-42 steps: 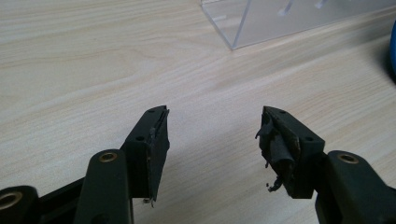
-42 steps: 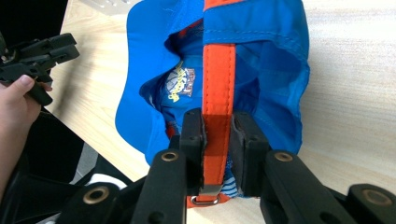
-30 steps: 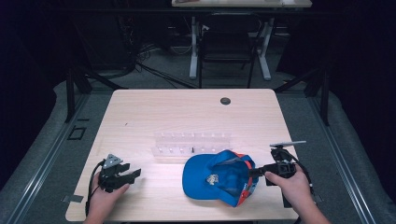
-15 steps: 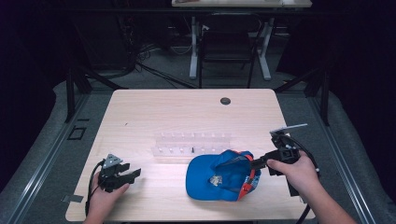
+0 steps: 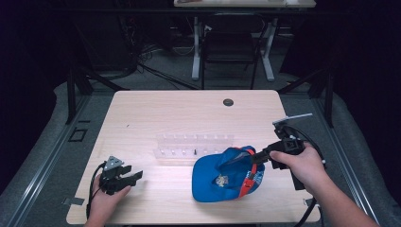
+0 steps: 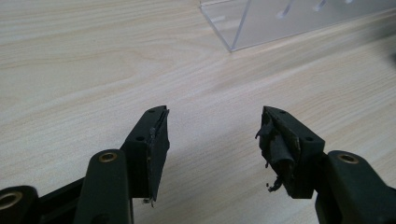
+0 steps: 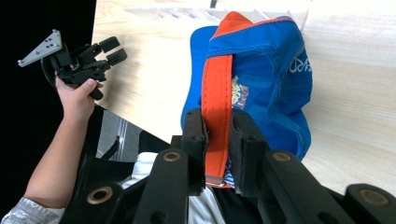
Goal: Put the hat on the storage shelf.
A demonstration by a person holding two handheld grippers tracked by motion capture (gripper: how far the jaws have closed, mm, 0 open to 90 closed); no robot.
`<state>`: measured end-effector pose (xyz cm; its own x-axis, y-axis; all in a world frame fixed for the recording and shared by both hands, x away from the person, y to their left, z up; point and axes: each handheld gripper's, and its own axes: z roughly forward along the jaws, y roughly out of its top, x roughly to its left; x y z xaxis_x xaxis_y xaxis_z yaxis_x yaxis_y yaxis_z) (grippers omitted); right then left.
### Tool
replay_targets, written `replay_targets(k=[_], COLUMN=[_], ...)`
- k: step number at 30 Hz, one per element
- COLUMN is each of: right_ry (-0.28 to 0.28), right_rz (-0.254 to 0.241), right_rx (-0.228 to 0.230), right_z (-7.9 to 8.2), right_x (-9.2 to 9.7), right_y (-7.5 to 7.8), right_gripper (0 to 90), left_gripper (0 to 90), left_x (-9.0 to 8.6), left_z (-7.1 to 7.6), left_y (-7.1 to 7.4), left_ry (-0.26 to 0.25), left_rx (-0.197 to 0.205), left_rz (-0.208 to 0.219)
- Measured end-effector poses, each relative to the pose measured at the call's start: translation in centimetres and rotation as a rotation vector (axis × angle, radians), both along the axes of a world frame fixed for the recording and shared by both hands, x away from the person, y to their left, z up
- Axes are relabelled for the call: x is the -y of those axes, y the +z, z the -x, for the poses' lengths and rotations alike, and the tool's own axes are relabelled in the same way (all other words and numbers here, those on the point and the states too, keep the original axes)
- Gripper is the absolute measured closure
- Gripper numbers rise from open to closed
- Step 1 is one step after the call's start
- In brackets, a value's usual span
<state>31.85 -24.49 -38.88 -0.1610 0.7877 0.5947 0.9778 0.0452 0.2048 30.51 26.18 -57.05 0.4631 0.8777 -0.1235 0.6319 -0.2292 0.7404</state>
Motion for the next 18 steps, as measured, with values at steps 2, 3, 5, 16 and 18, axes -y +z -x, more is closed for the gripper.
replay_targets(k=[2, 3, 5, 16, 18], right_ry=[0.004, 0.007, 0.018, 0.027, 0.034], right_rz=[-0.002, -0.017, -0.027, -0.057, -0.085], right_rx=[-0.002, -0.007, 0.0, 0.003, -0.002], right_z=[-0.1, -0.2, -0.4, -0.8, -1.0], right_x=[-0.2, -0.3, -0.4, -1.6, -1.6], right_y=[0.6, 1.2, 1.8, 4.2, 4.8], right_gripper=[77.4, 77.4, 77.4, 77.4, 77.5], left_gripper=[42.5, 42.4, 42.4, 42.4, 42.4], left_x=[0.0, 0.0, 0.0, 0.0, 0.0], left_z=[0.0, 0.0, 0.0, 0.0, 0.0], left_y=[0.0, 0.0, 0.0, 0.1, 0.0], left_ry=[0.0, -0.001, -0.004, -0.011, -0.008], left_rx=[-0.001, -0.002, -0.002, -0.01, -0.003], left_rz=[-0.001, -0.001, -0.002, -0.003, -0.002])
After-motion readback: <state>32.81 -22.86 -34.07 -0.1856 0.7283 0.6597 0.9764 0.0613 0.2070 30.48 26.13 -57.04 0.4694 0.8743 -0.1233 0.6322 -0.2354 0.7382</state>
